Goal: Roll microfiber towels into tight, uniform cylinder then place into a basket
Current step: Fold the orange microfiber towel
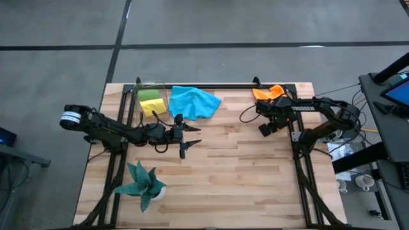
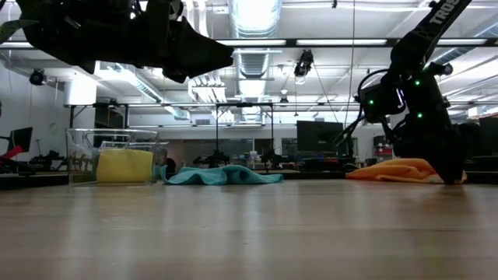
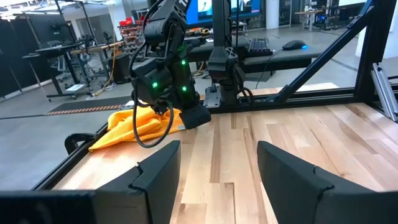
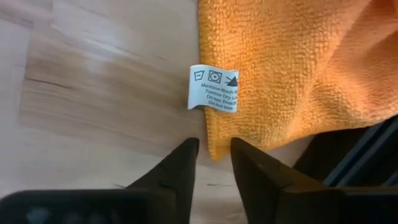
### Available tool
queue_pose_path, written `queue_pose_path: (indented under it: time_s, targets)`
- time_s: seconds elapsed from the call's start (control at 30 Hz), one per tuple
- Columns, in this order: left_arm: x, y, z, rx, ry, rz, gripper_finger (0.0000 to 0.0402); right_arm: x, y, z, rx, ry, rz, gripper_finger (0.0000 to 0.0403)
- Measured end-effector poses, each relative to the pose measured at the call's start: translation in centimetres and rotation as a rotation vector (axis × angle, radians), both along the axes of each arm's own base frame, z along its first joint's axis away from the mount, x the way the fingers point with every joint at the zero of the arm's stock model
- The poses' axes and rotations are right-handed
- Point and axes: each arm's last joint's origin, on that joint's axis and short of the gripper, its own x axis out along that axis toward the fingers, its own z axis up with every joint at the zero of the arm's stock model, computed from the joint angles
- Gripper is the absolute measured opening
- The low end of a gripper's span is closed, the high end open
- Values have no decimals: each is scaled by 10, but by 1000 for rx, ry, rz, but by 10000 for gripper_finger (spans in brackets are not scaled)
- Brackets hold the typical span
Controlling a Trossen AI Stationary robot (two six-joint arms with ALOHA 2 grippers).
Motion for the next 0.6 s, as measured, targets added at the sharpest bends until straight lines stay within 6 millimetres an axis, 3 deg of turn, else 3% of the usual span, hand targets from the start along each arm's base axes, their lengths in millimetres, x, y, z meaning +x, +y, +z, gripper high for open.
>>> queue_pose_path:
  time_s: [0.23, 0.47, 0.6]
  targets:
    - [0, 0, -1, 0, 7, 0, 197, 0, 0, -2, 23, -28, -10, 17]
    - [-4, 0, 3, 1, 16, 0, 197, 4, 4, 5, 11, -57, 19, 9]
    - [-13, 1, 12, 3, 34, 5, 197, 19, 12, 24, -26, -232, 81, 8]
